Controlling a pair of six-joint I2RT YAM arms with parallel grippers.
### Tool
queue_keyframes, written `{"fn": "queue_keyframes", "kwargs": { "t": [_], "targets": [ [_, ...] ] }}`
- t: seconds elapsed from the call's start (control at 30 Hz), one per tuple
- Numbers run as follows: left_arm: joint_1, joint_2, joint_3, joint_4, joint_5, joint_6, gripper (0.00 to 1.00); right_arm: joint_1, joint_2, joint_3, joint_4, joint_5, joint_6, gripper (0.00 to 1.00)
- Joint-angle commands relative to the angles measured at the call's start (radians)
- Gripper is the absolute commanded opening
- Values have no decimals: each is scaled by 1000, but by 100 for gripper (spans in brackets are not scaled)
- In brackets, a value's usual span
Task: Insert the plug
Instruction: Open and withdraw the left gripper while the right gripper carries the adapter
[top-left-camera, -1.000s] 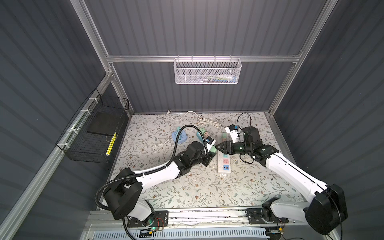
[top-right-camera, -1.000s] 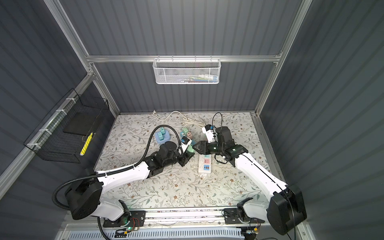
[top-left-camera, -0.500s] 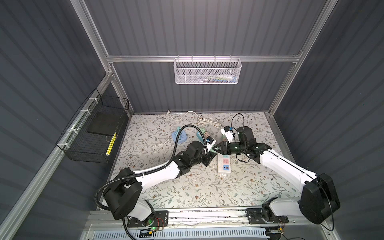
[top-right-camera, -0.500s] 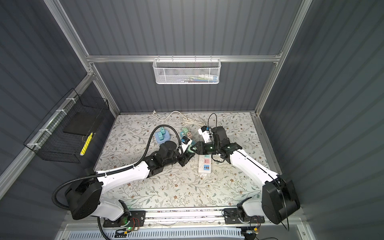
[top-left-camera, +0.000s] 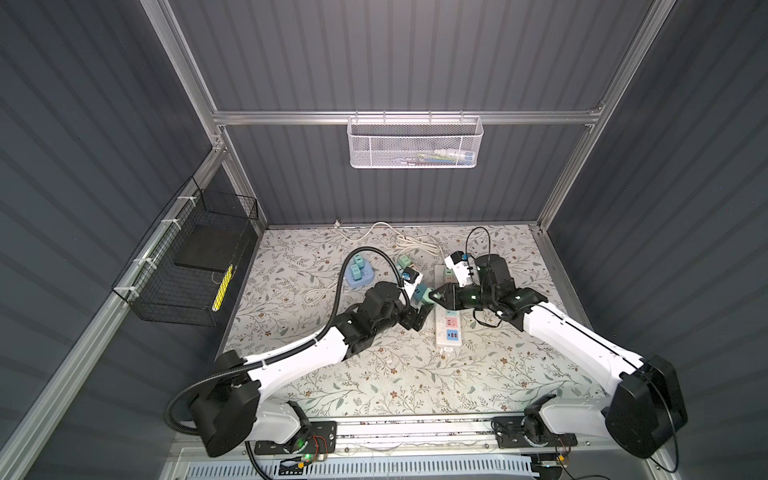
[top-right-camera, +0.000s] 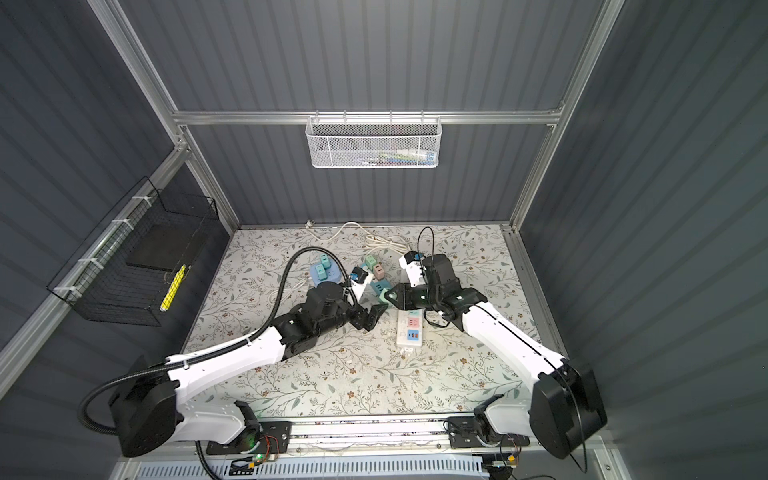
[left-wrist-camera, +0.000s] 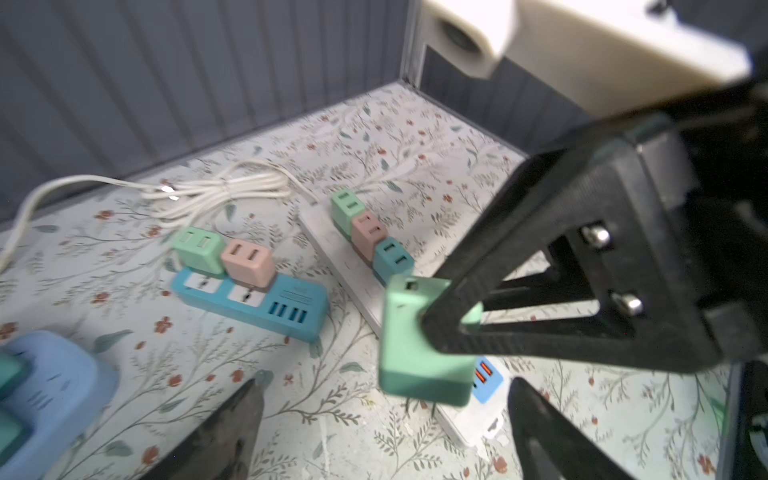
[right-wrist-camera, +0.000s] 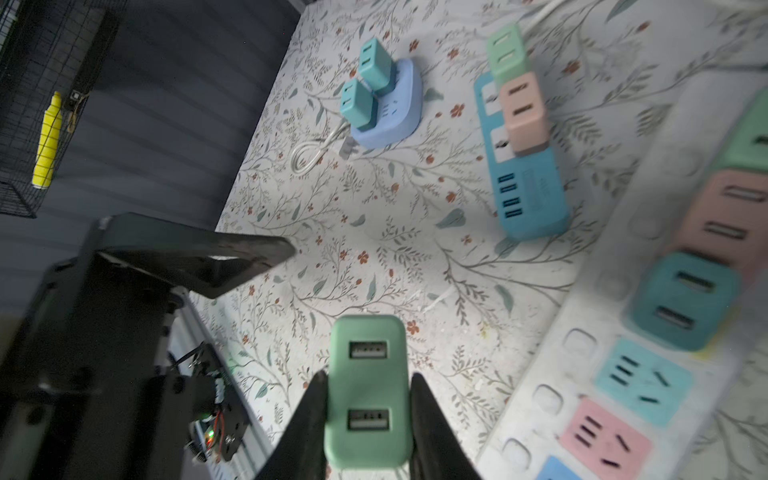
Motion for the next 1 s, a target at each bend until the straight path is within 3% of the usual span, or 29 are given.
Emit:
{"fn": "queue_keyframes", "kwargs": {
  "t": [0.0,0.1,0.17,0.27,0.43,0.97],
  "targets": [
    [-1,-93,-66,-16,-265,-134,95,16,-61,-63,21,207,-37,22],
    [-1,-148,-139,-82,-494,-316,100,24,-98,-126,57,331,-20,22],
    [0,-170,-186,-114,-567,-395,100,34,-117,-166,76,448,5,21],
    [2,-181,-229,-177,-634,-517,100,40,-118,-200,94,523,31,21],
    [5,-158,-263,-199,-658,-596,100,55,-95,-246,144,603,44,22],
    [26,-204,-320,-171,-596,-578,100,83,38,-286,290,665,95,21]
  ]
}}
